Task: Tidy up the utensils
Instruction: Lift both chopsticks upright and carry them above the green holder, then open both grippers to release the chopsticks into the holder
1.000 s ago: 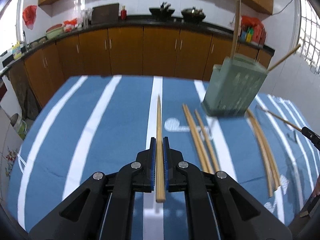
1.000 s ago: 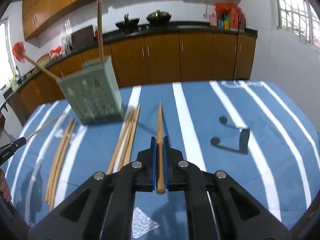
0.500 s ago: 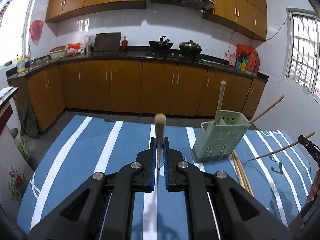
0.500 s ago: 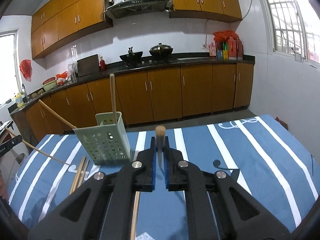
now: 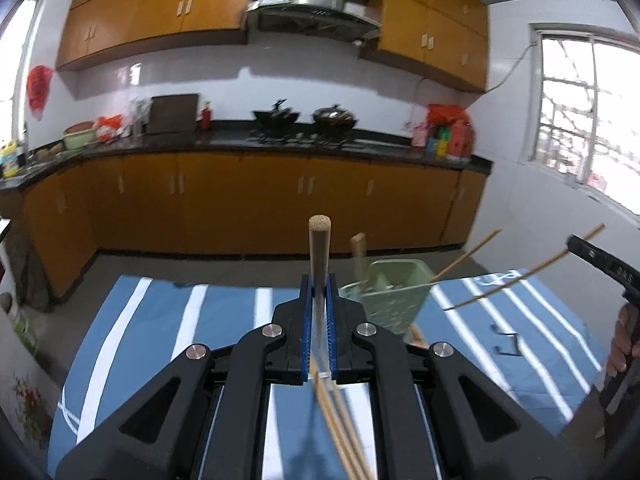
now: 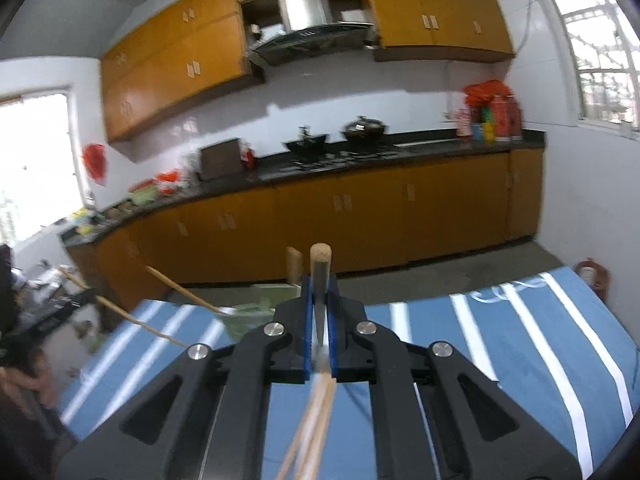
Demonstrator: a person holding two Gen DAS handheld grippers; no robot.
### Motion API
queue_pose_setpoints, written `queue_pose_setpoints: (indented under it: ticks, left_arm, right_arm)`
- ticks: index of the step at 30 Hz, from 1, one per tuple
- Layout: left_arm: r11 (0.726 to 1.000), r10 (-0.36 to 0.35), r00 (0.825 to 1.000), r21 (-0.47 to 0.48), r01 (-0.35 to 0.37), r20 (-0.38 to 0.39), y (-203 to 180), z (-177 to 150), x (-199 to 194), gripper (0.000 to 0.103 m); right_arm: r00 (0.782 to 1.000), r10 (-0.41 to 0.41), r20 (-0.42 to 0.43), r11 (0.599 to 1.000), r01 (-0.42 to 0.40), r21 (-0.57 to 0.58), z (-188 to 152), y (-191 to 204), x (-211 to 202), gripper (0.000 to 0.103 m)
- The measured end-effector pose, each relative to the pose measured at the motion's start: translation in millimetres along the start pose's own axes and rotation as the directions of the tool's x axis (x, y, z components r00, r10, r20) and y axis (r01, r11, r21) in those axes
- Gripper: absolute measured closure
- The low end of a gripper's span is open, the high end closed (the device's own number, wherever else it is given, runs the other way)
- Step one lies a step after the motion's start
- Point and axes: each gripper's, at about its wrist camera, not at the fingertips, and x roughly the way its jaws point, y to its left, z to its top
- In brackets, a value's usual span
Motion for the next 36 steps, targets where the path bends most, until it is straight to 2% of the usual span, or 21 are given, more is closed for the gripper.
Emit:
queue_pose_setpoints:
  ticks: [4, 6, 11, 15, 17, 22, 27, 36]
  left_arm:
    - [0.998, -0.061, 0.998, 0.025, 0.06, 0.03, -14, 14, -19, 0.096]
    - [0.996, -0.082, 0.996, 0.02, 0.081, 0.046, -19, 20, -23, 0.096]
    - [0.996, -0.091, 0.99, -0.013, 0.093, 0.105, -28, 44, -12, 0.096]
    - [0.993, -0.088, 0.985, -0.06, 0.097, 0.147, -30, 63, 3, 0.096]
    - [0.997, -0.061, 0.985, -0.046, 0.07, 0.164, -34, 68, 12, 0.096]
    - [0.997, -0.052, 0.992, -0.05, 0.058, 0.113, -37, 66, 45, 0.096]
    - [0.998, -0.048, 0.997, -0.045, 0.051, 0.054, -39, 54, 72, 0.096]
    - [0.998, -0.036, 0.999, -0.051, 0.035, -0.025, -43, 38, 100, 0.096]
  right_arm:
    - [0.995, 0.095, -0.002, 0.995, -0.095, 0.012, 18, 8, -13, 0.096]
    - [0.993, 0.118, 0.007, 0.993, -0.118, 0.014, 25, 13, -14, 0.096]
    - [0.996, 0.08, 0.045, 0.997, -0.08, -0.012, 43, 28, 6, 0.096]
    - [0.998, 0.052, 0.02, 0.999, -0.052, -0.009, 51, 31, 40, 0.096]
    - [0.999, 0.034, -0.002, 0.999, -0.034, -0.019, 51, 32, 55, 0.096]
    - [0.995, 0.01, -0.095, 1.0, -0.013, -0.029, 42, 32, 95, 0.096]
    - [0.989, 0.003, -0.149, 1.0, -0.007, -0.024, 32, 29, 118, 0.096]
    - [0.987, -0.006, -0.163, 0.999, 0.0, -0.037, 23, 32, 129, 0.093]
